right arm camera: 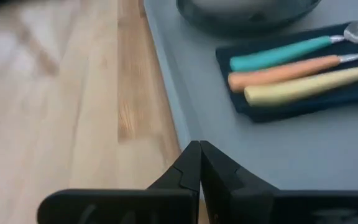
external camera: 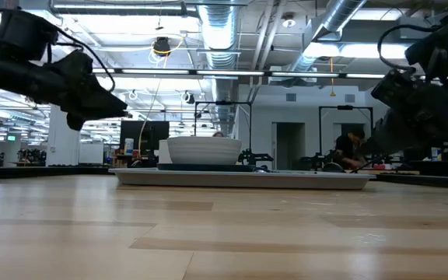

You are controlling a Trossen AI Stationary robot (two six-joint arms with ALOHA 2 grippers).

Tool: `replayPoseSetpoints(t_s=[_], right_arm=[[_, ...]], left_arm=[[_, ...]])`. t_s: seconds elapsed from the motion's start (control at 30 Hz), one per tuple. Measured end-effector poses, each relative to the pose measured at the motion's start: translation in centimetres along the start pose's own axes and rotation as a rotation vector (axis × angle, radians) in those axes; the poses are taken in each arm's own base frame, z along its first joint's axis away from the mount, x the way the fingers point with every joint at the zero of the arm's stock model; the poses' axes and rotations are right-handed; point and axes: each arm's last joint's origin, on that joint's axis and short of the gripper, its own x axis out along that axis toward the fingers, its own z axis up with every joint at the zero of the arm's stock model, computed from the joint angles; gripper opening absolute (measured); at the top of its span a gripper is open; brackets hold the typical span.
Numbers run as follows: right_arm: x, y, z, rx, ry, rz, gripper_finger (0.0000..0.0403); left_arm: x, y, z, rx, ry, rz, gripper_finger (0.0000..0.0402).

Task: Set up tray
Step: Return to Home Position

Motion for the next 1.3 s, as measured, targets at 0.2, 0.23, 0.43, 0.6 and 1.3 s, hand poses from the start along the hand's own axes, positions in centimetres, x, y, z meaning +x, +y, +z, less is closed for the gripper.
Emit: replayPoseSetpoints(t_s=[0.2, 0.23, 0.43, 0.6, 1.3], right_arm=[[0.1, 0.6, 1.8, -0.076, -0.185, 0.071, 0.0000], [0.0, 0.9, 2.1, -0.144, -0.224, 0.111, 0.0000], [0.1, 2.0, 2.4, -0.326, -0.289, 0.202, 0.0000], [0.5, 2.1, 1.8, -0.302, -0.232, 0.216, 0.0000], [2.1, 1.8, -0.8, -0.321, -0.010, 0.202, 0.0000]], left_arm=[[-0.7, -1.9, -0.5, 0.048, -0.007, -0.038, 0.0114], [-0.9, -2.2, -0.6, 0.064, -0.017, -0.040, 0.0114], [-2.1, -3.8, -0.8, 0.147, -0.070, -0.039, 0.0114], [-2.6, -4.3, -1.2, 0.191, -0.064, -0.057, 0.0114], [-2.6, -4.5, -1.8, 0.181, 0.003, -0.111, 0.0114]])
